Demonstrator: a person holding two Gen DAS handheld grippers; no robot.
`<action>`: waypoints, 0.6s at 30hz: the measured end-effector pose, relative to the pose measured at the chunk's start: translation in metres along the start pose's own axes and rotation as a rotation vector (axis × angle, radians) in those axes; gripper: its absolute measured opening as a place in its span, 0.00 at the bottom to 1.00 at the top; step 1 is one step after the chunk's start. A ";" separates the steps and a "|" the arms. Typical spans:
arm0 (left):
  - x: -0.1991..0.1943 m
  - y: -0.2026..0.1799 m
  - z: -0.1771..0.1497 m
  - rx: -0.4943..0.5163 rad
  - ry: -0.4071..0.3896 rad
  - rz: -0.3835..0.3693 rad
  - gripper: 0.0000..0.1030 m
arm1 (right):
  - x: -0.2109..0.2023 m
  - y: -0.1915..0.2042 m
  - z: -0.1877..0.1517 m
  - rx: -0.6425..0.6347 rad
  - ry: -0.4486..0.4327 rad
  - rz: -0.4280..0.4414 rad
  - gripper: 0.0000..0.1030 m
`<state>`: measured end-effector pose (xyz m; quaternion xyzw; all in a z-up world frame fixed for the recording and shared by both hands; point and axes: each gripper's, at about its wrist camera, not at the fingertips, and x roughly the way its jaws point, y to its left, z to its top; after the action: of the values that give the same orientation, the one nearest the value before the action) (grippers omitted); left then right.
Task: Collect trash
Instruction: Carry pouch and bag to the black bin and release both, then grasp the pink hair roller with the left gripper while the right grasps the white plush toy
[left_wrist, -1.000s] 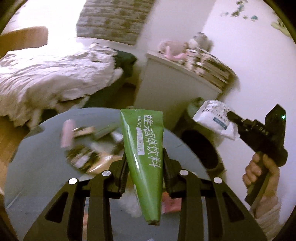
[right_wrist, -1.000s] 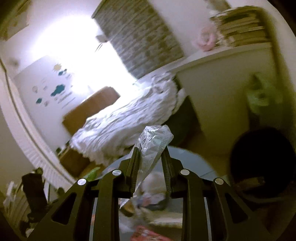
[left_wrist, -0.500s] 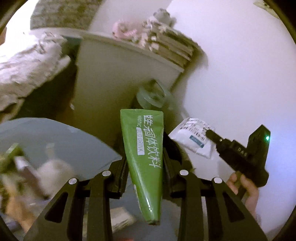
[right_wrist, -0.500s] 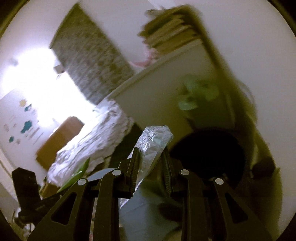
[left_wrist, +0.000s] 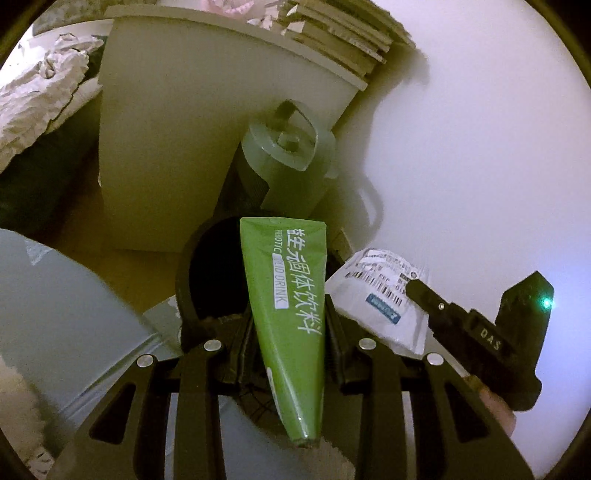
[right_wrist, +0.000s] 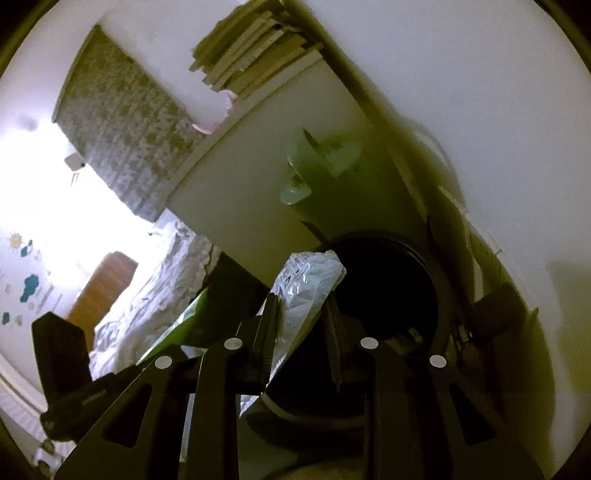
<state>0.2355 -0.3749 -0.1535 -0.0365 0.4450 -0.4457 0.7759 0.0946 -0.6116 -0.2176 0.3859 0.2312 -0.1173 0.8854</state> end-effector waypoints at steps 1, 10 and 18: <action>0.003 0.000 0.000 -0.001 0.004 -0.001 0.32 | 0.002 0.000 0.001 0.001 0.003 0.000 0.24; 0.024 -0.015 0.010 0.058 -0.004 0.052 0.75 | -0.002 -0.009 0.007 0.041 -0.009 -0.027 0.61; -0.017 -0.014 -0.002 0.052 -0.040 0.065 0.76 | -0.012 0.011 -0.001 0.000 0.015 -0.004 0.61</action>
<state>0.2214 -0.3706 -0.1370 -0.0107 0.4185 -0.4307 0.7995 0.0885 -0.6032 -0.2053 0.3861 0.2383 -0.1160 0.8836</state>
